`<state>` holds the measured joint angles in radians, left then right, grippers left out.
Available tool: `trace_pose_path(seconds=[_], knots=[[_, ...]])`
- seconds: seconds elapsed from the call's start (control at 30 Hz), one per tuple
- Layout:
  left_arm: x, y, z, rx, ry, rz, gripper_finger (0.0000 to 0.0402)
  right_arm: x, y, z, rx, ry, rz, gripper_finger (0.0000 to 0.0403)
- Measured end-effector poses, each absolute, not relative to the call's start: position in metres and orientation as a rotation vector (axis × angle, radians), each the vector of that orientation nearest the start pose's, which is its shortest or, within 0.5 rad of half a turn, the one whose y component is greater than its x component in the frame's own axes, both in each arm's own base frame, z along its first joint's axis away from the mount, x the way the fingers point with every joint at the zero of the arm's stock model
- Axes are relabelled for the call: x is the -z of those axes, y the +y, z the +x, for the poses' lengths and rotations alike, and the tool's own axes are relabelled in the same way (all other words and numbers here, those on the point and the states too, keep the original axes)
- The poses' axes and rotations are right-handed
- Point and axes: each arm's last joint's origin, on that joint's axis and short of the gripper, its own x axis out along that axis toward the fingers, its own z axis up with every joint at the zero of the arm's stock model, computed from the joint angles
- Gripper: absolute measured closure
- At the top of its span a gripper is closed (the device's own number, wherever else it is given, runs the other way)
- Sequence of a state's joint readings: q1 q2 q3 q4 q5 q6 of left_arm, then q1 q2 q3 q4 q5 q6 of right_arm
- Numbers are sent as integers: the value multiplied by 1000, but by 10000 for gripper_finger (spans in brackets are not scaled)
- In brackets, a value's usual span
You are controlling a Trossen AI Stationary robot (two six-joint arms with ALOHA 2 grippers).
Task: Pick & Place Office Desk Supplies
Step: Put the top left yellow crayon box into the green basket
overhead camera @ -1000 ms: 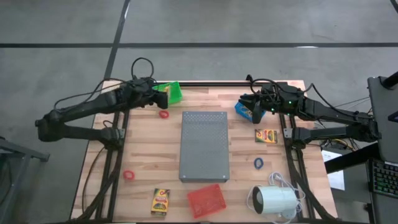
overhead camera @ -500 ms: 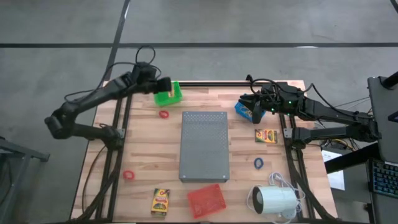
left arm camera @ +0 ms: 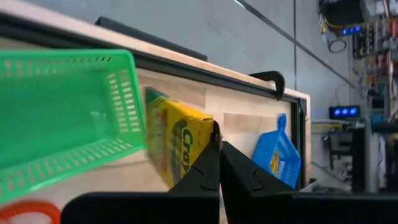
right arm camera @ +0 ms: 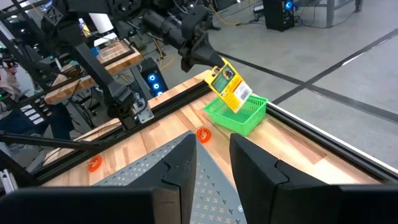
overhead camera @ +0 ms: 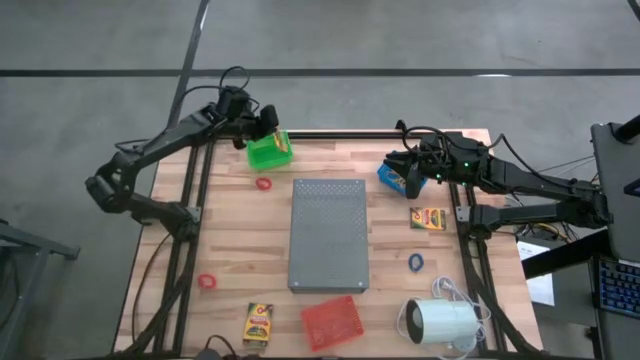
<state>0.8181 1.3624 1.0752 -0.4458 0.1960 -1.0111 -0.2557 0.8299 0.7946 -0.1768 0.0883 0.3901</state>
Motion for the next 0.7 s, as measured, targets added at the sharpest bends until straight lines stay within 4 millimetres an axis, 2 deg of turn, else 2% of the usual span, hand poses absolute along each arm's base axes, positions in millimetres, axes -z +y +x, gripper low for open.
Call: trace_pose_path(seconds=[0.27,0.7], knots=[[-280,216,196,-897,284,-1414,401,-329,-49,177,380,144,403,300],[-260,237,194,-915,318,-1466,401,-329,-49,177,380,144,403,314]])
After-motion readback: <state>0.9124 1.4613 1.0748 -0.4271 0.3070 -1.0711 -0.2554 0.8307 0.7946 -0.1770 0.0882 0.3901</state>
